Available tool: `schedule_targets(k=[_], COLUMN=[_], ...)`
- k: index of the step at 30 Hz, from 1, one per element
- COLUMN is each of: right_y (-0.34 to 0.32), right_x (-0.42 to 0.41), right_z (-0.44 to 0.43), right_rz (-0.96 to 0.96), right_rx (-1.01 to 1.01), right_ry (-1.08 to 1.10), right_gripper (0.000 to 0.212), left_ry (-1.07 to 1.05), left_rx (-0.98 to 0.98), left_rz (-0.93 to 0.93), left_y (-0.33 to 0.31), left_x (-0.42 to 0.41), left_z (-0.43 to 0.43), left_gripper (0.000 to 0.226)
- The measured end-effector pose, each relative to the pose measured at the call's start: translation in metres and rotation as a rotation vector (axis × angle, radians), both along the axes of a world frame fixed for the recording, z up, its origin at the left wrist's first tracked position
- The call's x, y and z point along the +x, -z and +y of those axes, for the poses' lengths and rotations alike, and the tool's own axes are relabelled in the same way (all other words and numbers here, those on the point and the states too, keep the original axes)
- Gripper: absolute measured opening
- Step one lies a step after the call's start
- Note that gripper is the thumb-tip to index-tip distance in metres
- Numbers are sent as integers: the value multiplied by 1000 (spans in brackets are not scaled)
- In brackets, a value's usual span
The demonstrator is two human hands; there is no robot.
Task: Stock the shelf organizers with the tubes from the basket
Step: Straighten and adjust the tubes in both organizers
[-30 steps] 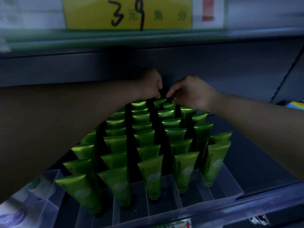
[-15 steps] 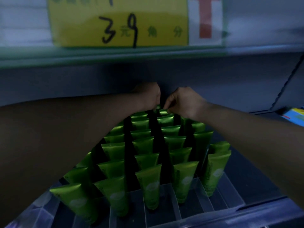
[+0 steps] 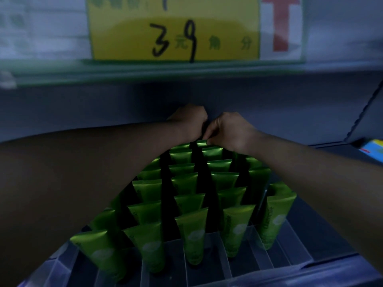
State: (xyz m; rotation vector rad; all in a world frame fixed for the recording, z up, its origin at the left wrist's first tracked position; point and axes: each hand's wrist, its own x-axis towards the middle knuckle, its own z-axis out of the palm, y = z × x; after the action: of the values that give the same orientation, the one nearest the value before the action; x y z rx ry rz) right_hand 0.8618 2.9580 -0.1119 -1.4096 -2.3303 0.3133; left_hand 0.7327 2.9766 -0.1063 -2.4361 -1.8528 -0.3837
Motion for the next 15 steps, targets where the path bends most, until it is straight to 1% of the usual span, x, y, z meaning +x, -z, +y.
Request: schedule_targets(k=[3,7,10,15], right_y=[2,2,-1,-14], right_x=[0,1,5,14], right_z=[-1,-2,-3,-4], right_rz=[21,20,31,64], right_rx=[13,8,-6,-27], right_ry=[-5,-15,-13,7], right_gripper=[17,19,20,23], left_ry=[-12,-1,-3,16], left_rx=[-32,-42,-36,1], left_rz=[59,79,77,22], left_y=[-1,-3,-5,-9], left_x=[-4,-5,-4,2], left_z=[2,0,-3,-5], left_gripper=[14,16,15,14])
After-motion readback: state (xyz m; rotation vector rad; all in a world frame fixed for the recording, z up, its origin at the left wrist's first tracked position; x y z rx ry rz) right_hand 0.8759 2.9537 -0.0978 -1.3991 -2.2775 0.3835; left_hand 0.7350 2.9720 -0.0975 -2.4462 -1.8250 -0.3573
